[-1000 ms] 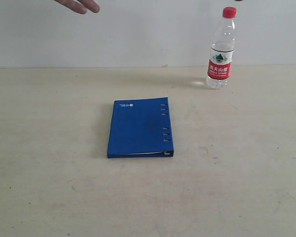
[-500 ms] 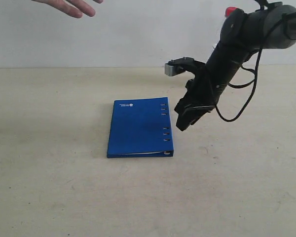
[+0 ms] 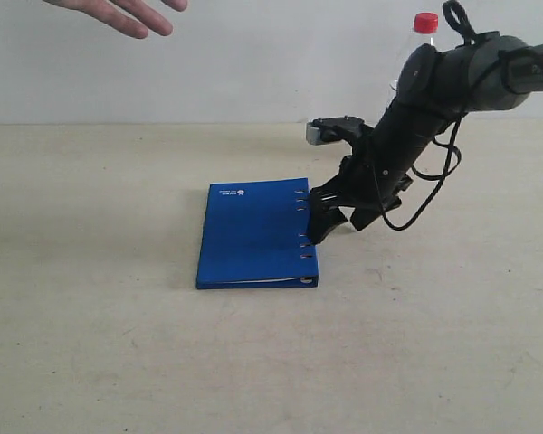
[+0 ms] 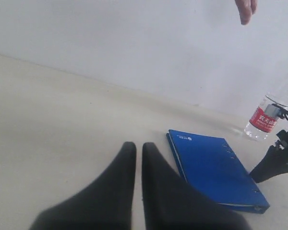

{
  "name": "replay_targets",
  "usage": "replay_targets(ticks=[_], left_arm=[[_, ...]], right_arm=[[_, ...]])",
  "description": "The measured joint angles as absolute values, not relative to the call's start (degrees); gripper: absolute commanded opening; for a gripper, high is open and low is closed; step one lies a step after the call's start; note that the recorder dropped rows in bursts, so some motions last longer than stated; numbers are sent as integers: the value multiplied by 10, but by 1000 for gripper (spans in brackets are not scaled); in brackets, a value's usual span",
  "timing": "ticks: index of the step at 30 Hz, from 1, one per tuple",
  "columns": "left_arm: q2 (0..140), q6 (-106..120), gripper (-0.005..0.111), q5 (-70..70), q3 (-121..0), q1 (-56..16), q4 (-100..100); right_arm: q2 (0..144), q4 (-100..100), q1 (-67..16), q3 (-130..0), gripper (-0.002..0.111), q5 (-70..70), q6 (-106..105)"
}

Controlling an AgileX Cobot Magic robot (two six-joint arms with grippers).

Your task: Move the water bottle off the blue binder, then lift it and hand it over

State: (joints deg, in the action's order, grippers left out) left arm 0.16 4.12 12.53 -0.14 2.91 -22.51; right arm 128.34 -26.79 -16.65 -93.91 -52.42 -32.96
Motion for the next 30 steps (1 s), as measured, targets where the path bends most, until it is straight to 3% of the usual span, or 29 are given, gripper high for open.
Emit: replay_targets(ticks=[10, 21, 30], left_arm=[[2, 83, 4, 21, -1, 29, -338], [69, 122, 4, 47, -1, 29, -337], [69, 125, 4, 101, -1, 29, -316]], right_arm=[[1286, -272, -167, -952, 74, -514, -361], [1281, -321, -167, -952, 35, -575, -364], [1281, -322, -167, -952, 34, -563, -364]])
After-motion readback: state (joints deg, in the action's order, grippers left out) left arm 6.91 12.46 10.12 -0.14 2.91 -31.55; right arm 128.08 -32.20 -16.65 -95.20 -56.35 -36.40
